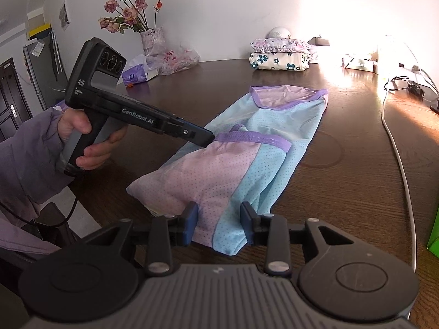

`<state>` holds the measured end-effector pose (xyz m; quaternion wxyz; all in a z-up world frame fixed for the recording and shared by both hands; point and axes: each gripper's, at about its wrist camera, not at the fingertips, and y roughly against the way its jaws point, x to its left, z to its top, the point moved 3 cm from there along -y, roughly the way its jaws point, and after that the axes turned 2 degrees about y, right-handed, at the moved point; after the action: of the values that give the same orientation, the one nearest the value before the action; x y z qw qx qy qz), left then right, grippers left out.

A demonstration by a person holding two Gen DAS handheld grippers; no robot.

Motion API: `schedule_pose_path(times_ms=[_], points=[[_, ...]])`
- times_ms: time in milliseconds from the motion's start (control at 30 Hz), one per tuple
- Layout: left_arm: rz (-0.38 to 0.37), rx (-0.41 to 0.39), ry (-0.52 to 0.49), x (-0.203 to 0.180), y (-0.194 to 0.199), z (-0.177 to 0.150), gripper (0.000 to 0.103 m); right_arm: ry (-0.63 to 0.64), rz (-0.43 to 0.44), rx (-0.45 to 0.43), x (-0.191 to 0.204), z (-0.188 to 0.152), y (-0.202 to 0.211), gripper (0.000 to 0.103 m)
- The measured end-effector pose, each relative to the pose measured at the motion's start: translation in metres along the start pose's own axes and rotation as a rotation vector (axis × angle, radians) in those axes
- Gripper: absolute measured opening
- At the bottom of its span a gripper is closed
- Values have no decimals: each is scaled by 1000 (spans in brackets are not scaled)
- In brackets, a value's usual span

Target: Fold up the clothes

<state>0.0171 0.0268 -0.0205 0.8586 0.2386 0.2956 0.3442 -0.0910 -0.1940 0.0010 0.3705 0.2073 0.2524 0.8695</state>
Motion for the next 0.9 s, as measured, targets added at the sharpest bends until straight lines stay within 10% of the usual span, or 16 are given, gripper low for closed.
schedule_pose_path(times_ms=[100, 767, 900], points=[[40, -19, -32, -7, 2, 1, 4, -1, -1, -1, 0, 0, 1, 35], [172, -81, -12, -8, 23, -8, 6, -52, -32, -91, -8, 15, 13, 44], [131, -178, 51, -7, 44, -8, 13, -75, -37, -122, -11, 28, 5, 27]])
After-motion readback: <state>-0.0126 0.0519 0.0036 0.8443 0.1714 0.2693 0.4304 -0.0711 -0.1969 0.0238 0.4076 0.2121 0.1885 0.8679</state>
